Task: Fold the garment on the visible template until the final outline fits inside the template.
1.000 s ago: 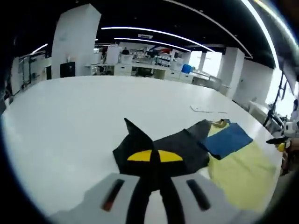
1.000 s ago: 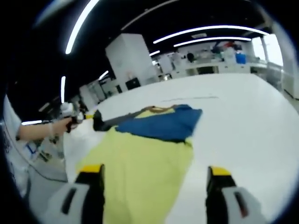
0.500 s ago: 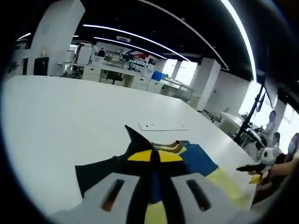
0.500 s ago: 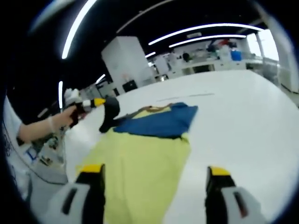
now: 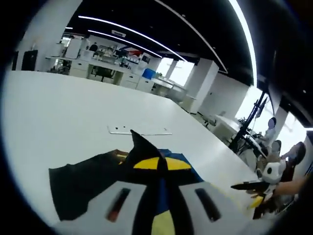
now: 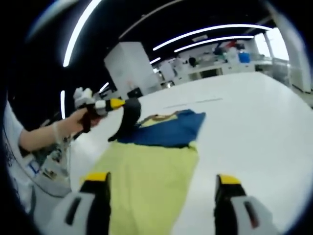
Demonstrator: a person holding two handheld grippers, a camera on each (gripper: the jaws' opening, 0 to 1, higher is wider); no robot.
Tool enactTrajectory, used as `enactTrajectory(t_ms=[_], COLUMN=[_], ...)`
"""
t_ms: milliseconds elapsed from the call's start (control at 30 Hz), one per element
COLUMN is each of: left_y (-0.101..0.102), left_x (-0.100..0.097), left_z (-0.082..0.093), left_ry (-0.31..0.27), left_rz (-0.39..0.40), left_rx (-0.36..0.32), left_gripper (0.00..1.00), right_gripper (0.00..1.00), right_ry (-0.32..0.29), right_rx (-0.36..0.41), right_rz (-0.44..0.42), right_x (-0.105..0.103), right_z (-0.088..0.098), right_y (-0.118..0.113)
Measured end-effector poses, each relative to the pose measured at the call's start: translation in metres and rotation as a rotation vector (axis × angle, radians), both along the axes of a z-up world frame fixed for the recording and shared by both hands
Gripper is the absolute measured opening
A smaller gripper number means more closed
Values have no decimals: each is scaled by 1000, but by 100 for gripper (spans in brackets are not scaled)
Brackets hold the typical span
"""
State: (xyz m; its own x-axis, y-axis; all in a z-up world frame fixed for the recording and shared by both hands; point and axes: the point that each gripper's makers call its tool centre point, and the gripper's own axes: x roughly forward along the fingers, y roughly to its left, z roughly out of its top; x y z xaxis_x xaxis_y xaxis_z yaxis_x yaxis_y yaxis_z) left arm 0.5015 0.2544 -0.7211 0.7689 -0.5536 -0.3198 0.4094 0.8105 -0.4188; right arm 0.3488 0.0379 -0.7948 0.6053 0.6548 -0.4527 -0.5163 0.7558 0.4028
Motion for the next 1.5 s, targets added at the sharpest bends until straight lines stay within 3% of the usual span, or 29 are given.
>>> enactTrajectory(t_ms=[300, 467, 533, 700, 800, 933, 1067, 1367, 1467, 1500], left_y=[-66, -93, -105, -131, -141, -150, -150, -152, -152, -151], left_x=[3, 2, 0, -12, -23, -36, -40, -43, -47, -47], left_z=[-29, -38, -39, -52, -59, -82, -98, -94, -87, -83], left_ry=[47, 65, 70, 73, 83, 101, 132, 102, 77, 60], left_rz=[-71, -104, -117, -194, -239, -294, -301, -337, -354, -357], left_rx=[7, -1, -18, 36, 28, 89, 98, 96, 90, 94], left_gripper=[0, 0, 0, 0, 0, 0, 0, 1, 11, 19], right_gripper=[86, 86, 86, 86, 86, 85, 85, 85, 85, 85], right_ry=[9, 9, 13, 15, 19, 22, 24, 30, 31, 31], right_rx=[-4, 8, 10, 11, 15, 21, 21, 27, 26, 26], right_rz=[-2, -22, -25, -32, -42, -58, -62, -67, -67, -67], right_x=[4, 8, 7, 5, 4, 3, 3, 2, 3, 2], right_z=[-3, -3, -4, -6, -7, -8, -9, -10, -10, -11], right_y=[-10, -16, -16, -19, -21, -25, -27, -27, -26, -26])
